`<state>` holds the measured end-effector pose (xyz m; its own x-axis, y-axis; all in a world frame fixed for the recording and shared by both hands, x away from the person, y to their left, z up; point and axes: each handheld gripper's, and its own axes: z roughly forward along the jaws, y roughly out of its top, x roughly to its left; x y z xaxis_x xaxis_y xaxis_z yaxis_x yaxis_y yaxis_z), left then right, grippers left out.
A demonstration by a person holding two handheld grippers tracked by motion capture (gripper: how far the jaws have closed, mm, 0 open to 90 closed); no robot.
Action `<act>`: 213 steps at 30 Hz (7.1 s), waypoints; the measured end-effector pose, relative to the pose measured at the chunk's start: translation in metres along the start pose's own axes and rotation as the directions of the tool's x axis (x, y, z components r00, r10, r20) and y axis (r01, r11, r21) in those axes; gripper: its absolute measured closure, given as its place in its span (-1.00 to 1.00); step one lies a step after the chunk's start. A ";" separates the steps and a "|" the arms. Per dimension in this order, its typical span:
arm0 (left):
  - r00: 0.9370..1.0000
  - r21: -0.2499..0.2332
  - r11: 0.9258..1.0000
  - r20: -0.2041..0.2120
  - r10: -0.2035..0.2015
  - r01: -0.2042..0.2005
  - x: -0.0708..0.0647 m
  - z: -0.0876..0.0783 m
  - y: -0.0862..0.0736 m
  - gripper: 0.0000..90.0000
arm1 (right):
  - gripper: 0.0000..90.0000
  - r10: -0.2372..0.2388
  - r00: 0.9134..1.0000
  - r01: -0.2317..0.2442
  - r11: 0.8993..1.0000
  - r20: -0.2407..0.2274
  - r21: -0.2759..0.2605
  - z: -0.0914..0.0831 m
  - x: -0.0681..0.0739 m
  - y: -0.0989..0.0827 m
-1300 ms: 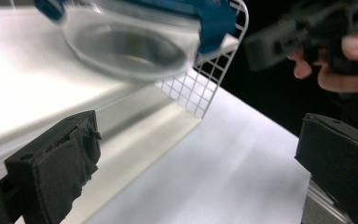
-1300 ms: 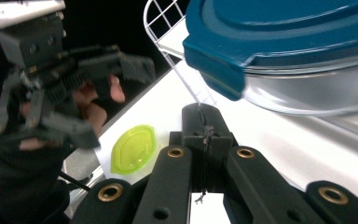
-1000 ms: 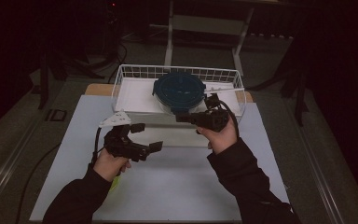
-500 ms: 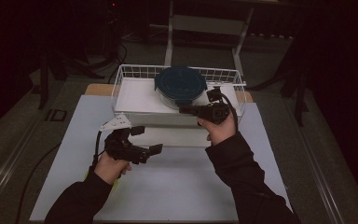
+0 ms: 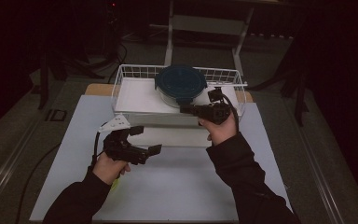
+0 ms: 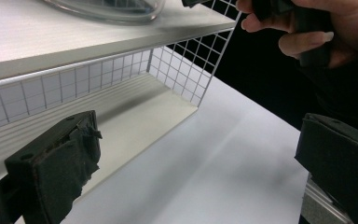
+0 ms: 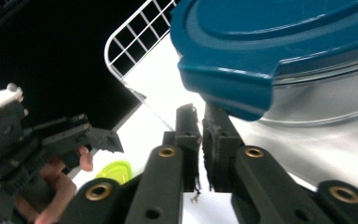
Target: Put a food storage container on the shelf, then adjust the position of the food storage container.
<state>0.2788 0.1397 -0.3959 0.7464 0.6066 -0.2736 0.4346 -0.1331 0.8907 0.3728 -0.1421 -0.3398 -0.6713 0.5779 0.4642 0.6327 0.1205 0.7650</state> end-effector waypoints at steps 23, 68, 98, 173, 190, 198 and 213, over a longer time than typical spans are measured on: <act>0.996 -0.025 0.996 -0.026 0.082 -0.082 0.004 -0.047 -0.001 -0.85 | -0.64 -0.215 0.973 0.205 0.972 -0.087 -0.117 -0.046 0.015 -0.049; 0.927 0.129 0.981 -0.363 -0.092 0.147 0.077 -0.156 -0.145 0.96 | -0.63 -0.177 0.982 0.166 0.974 -0.067 -0.153 -0.092 -0.008 -0.124; 0.988 0.377 0.924 -0.154 0.002 0.057 0.066 -0.094 -0.171 0.97 | -0.63 -0.161 0.985 0.151 0.976 -0.055 -0.156 -0.097 -0.011 -0.124; 0.996 0.403 0.911 0.063 0.071 -0.090 0.034 0.021 -0.130 0.97 | -0.63 -0.140 0.990 0.132 0.977 -0.035 -0.170 -0.106 -0.017 -0.129; 0.997 0.394 0.916 0.032 0.068 -0.075 0.050 0.043 -0.120 0.97 | -0.60 -0.147 0.989 0.140 0.976 -0.032 -0.168 -0.105 -0.015 -0.129; 0.994 0.415 0.905 0.077 0.072 -0.098 0.033 0.046 -0.124 0.97 | -0.60 -0.141 0.990 0.134 0.976 -0.029 -0.172 -0.108 -0.017 -0.130; 0.987 0.434 0.892 0.144 0.066 -0.123 0.012 0.071 -0.124 0.97 | -0.59 -0.147 0.989 0.140 0.974 -0.026 -0.179 -0.108 -0.017 -0.132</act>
<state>0.2689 0.1080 -0.5354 0.8383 0.4774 -0.2634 0.5148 -0.5339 0.6708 0.2589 -0.2550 -0.4008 -0.7666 0.5331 0.3579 0.4529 0.0539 0.8899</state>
